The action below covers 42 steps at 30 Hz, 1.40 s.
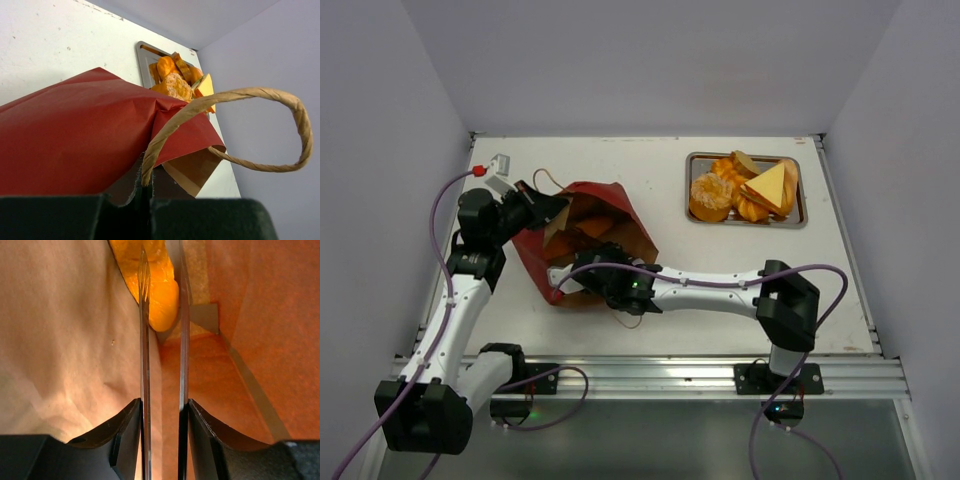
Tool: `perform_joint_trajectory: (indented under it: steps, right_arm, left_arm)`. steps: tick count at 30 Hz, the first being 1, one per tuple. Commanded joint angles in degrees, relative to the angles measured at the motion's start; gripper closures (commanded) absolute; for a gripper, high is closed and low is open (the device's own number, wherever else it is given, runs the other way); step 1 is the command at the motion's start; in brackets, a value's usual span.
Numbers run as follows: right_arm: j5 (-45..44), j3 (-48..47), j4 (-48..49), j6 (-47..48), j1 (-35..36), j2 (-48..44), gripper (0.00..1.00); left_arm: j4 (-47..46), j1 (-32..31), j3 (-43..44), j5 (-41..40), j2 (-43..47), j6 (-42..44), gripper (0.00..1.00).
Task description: Take the fake bread out of the paper bag
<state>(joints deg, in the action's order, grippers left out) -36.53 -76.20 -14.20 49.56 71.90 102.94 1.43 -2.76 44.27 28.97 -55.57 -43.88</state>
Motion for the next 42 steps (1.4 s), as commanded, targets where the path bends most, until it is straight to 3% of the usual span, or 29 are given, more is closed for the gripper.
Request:
perform_joint_trajectory:
  steps: [1,19,42]
  right_arm:
    - [-1.2,-3.8,-0.5,1.9,-0.4,1.4,0.56]
    - [2.3,-7.8,-9.9,-3.9,-0.7,5.4,0.53]
    - [-1.0,-8.1,-5.8,-5.3,-3.3,4.9,0.49]
  left_arm:
    - [0.5,-0.4,2.9,0.7,1.4,0.4,1.00]
    - [2.5,-0.4,3.3,1.5,1.6,2.6,1.00]
    - [2.8,-0.4,2.3,1.4,2.9,2.1,1.00]
